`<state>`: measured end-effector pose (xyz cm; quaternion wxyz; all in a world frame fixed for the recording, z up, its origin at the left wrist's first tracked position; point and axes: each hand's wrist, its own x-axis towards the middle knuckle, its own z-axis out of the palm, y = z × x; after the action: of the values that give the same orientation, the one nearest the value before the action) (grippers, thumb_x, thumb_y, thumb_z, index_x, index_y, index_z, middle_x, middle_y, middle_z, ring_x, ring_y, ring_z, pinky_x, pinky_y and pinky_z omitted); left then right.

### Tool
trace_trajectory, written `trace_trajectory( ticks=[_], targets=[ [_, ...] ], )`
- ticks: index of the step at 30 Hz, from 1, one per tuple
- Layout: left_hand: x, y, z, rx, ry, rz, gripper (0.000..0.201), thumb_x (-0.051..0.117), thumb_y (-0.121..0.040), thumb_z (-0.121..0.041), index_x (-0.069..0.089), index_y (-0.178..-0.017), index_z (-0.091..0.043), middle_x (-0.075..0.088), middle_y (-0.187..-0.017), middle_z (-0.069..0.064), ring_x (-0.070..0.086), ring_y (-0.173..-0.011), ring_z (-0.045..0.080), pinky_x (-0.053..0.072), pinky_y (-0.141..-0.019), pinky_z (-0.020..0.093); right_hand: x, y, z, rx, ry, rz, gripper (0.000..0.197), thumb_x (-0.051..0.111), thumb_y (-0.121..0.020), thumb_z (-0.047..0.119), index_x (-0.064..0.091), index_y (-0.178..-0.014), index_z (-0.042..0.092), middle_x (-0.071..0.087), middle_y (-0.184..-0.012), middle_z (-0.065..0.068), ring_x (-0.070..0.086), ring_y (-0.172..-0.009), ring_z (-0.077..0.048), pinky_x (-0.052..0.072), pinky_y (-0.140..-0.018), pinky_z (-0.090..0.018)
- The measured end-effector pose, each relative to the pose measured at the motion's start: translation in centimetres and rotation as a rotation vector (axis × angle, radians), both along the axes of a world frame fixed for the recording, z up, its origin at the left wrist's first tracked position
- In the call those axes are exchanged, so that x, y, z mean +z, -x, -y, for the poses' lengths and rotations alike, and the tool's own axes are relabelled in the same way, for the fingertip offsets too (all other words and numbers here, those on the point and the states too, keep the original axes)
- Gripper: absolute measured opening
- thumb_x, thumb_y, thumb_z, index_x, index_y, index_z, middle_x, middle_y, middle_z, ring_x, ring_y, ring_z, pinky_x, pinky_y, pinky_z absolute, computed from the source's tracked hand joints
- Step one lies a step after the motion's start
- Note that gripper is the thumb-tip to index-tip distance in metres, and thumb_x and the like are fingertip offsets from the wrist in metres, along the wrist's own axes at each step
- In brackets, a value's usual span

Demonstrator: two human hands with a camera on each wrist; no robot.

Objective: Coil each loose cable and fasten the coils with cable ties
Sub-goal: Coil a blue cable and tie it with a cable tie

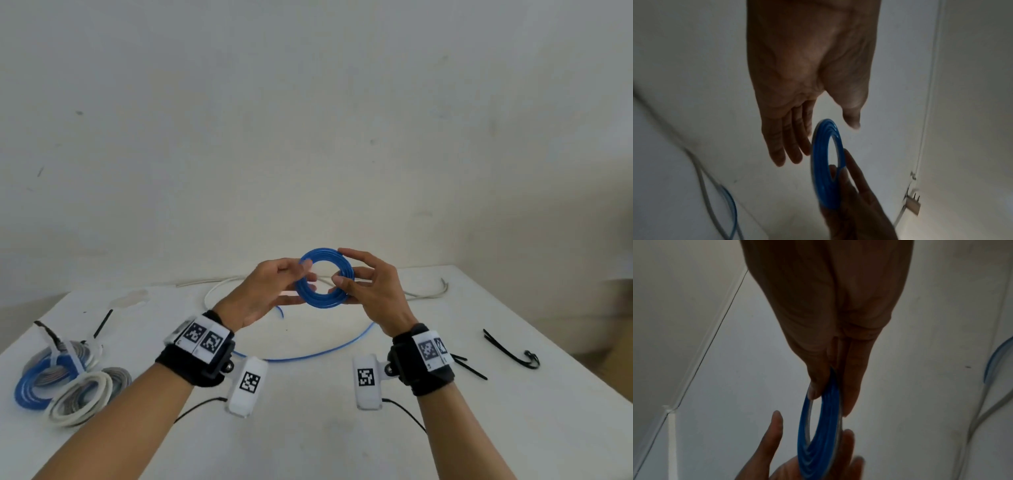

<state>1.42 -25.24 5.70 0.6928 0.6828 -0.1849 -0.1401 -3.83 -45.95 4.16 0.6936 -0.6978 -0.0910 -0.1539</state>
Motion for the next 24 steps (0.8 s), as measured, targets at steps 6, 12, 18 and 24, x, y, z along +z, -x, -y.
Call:
trace_trajectory(
  ticks=[6,12,18,24],
  targets=[
    [0.4,-1.2,4.0,-0.190,0.031,-0.359,0.050,0.040,-0.105,-0.050,0.059,-0.088,-0.007,0.043,-0.055,0.001,0.042,-0.048,0.017,0.053,-0.071,0.035,-0.2,0.5,2.4,0.037,0.175,-0.063,0.046,0.077,-0.087,0.001,0.066,-0.128,0.017,0.077,-0.096,-0.017,0.077,-0.080,-0.036,0.064,-0.076,-0.047],
    [-0.4,-0.9,6.2,-0.311,-0.004,-0.451,0.048,0.040,-0.104,-0.041,0.051,-0.066,-0.013,0.026,-0.048,-0.004,0.030,-0.046,0.016,0.052,-0.073,0.034,-0.8,1.5,4.7,0.056,0.199,-0.082,0.045,0.076,-0.086,-0.004,0.066,-0.125,0.017,0.076,-0.095,-0.022,0.076,-0.080,-0.038,0.063,-0.073,-0.043],
    [-1.4,-1.0,8.3,-0.292,-0.088,-0.386,0.045,0.040,-0.100,-0.035,0.048,-0.062,-0.014,0.020,-0.051,-0.005,0.019,-0.047,0.014,0.045,-0.066,0.032,-1.3,1.5,6.5,0.039,0.274,-0.126,0.036,0.075,-0.090,0.005,0.067,-0.123,0.015,0.076,-0.092,-0.020,0.076,-0.084,-0.035,0.063,-0.077,-0.042],
    [-3.5,0.4,11.1,-0.181,-0.294,-0.209,0.043,0.042,-0.099,-0.034,0.046,-0.060,-0.015,0.020,-0.054,-0.003,0.016,-0.048,0.016,0.040,-0.063,0.033,-4.7,-0.4,14.3,-0.347,0.944,-0.542,0.015,0.063,-0.094,0.009,0.074,-0.099,0.018,0.072,-0.106,-0.011,0.069,-0.093,-0.025,0.057,-0.090,-0.040]
  ],
)
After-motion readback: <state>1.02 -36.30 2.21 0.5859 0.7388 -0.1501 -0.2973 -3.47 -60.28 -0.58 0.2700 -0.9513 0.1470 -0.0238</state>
